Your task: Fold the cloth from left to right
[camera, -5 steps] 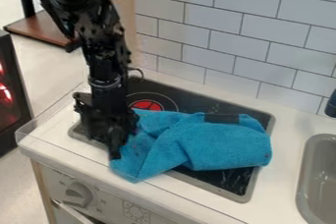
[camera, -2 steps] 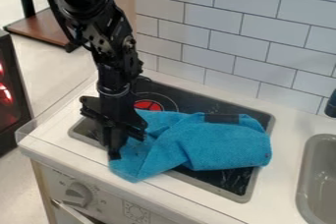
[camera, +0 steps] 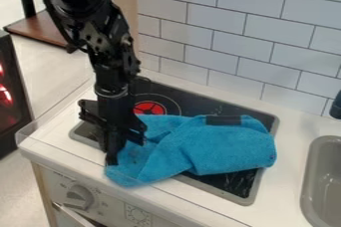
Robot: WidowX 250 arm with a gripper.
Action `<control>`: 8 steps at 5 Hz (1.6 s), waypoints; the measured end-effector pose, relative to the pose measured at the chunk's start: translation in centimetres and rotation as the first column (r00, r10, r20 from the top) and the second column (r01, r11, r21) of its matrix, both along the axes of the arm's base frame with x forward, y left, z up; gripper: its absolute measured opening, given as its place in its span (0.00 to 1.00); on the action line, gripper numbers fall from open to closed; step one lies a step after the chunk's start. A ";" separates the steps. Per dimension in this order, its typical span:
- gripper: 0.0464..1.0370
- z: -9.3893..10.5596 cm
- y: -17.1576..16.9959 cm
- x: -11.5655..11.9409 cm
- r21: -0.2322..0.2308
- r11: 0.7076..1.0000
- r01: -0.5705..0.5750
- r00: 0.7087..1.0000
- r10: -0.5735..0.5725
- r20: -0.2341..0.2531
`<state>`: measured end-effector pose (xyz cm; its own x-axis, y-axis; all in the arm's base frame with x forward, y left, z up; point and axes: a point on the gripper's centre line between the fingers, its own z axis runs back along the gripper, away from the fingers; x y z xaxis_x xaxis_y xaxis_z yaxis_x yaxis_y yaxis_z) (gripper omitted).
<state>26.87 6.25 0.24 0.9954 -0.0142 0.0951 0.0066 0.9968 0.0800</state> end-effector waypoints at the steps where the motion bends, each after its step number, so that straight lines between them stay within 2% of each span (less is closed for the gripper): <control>1: 0.01 1.8 -0.5 0.0 -0.029 1.000 -0.007 1.000 0.008 0.018; 3: 0.00 6.4 -1.9 2.0 -0.089 0.996 -0.024 0.996 0.032 0.087; 4: 0.00 7.8 -4.8 3.1 -0.142 0.990 0.004 0.995 0.009 0.096; 6: 0.00 10.7 -11.2 5.6 -0.186 0.974 0.126 0.982 -0.096 0.163; 8: 0.00 8.0 -16.2 8.2 -0.182 0.964 0.192 0.976 -0.169 0.138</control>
